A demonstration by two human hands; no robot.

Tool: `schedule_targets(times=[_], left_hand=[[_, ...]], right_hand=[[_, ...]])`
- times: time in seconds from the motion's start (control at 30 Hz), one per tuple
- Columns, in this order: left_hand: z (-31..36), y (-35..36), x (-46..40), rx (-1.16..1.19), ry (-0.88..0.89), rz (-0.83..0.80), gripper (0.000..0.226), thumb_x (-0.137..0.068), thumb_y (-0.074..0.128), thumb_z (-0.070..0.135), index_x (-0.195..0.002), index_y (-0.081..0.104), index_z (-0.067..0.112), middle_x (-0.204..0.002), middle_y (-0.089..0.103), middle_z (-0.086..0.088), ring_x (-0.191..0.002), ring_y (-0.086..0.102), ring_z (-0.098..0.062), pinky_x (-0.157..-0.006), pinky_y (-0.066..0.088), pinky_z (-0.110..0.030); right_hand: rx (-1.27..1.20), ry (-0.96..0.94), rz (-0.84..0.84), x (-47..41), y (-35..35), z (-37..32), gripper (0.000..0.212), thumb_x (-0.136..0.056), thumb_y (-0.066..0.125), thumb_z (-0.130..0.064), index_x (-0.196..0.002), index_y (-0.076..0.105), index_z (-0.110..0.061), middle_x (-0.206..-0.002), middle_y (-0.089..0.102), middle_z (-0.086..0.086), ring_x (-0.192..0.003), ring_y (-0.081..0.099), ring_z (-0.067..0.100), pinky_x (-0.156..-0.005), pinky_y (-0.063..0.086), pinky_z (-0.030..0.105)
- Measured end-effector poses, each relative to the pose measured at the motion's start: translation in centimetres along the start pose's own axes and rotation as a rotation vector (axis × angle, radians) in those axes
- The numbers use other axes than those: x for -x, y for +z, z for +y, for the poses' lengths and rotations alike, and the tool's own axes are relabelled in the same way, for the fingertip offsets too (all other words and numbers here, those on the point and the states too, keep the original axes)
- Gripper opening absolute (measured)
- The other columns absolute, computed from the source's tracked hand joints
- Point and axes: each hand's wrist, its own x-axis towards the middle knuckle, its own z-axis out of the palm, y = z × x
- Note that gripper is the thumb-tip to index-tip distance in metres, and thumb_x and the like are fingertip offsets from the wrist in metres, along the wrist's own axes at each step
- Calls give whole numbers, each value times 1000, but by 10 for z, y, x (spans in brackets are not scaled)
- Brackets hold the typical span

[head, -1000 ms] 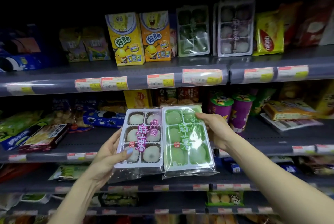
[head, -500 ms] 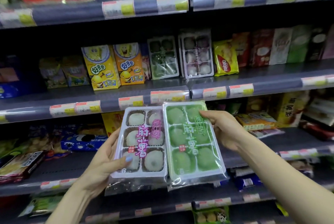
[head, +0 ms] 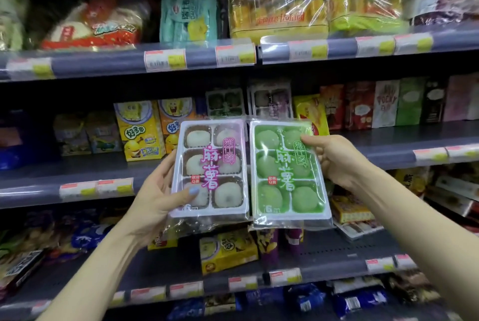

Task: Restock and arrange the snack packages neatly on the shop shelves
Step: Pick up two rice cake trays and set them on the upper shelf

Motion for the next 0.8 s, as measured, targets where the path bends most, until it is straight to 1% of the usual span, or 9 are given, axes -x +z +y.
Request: schedule_targets(times=[0.07, 0.17, 0.27, 0.33, 0.47, 0.57, 0.63, 0.73, 0.8], left_hand=[[1, -1, -10, 11, 3, 12, 76, -69, 72, 2, -137, 46, 26, -126, 65, 0, -115, 63, -20, -83, 56, -28], [3, -7, -21, 33, 0, 37, 81, -66, 77, 7, -138, 46, 26, -126, 65, -2, -115, 62, -23, -86, 56, -34], [0, -16, -29, 41, -4, 53, 90, -61, 85, 12, -140, 44, 25, -125, 65, -3, -113, 64, -22, -79, 58, -30], [-3, -23, -34, 28, -1, 92, 85, -65, 76, 4, -140, 43, 26, -124, 66, -2, -113, 64, -21, -78, 58, -28], [-9, -39, -42, -12, -6, 115, 94, -60, 89, 15, -141, 43, 26, -126, 65, 0, -114, 63, -20, -82, 57, -29], [-10, -50, -50, -50, 19, 152, 94, -63, 88, 11, -142, 41, 27, -129, 63, 2, -116, 62, -19, -86, 56, -30], [-10, -56, -55, -98, 52, 179, 91, -65, 85, 7, -142, 42, 28, -130, 62, 3, -114, 63, -18, -86, 56, -31], [-11, -65, -63, -182, 120, 238, 88, -66, 77, 5, -142, 43, 31, -132, 60, 6, -110, 65, -18, -86, 56, -32], [-12, -73, -68, -226, 147, 252, 90, -65, 79, 9, -142, 41, 35, -136, 57, 8, -112, 64, -17, -88, 56, -35]], right_hand=[[4, 19, 17, -10, -3, -8, 16, -89, 62, -24, -83, 65, -9, -68, 51, 4, -50, 44, 15, -37, 38, 16], [-26, -32, 48, -28, -7, -19, 14, -90, 62, -19, -88, 66, -6, -73, 58, 5, -57, 49, 16, -49, 47, 24], [-47, -96, 91, -51, -6, -28, 10, -90, 62, -13, -87, 64, -4, -73, 59, 4, -56, 49, 13, -49, 45, 21], [-51, -120, 104, -68, -1, -33, 9, -90, 62, -11, -84, 61, -4, -74, 58, 6, -58, 50, 15, -51, 44, 23], [-44, -172, 114, -100, 16, -37, 16, -88, 63, -10, -100, 55, -4, -80, 54, 12, -59, 53, 20, -53, 43, 27], [-97, -184, 113, -121, 31, -40, 7, -88, 63, -3, -87, 56, 0, -64, 59, 8, -45, 59, 13, -45, 47, 21], [-100, -186, 120, -134, 41, -42, 19, -83, 68, -6, -96, 58, 2, -71, 64, 8, -62, 65, 18, -57, 53, 27], [-140, -208, 127, -154, 57, -42, 49, -75, 75, -11, -116, 55, 4, -102, 67, 17, -90, 66, 31, -82, 56, 47], [-158, -218, 126, -159, 70, -44, 47, -76, 74, -8, -117, 55, 2, -109, 66, 18, -98, 65, 33, -88, 53, 50]])
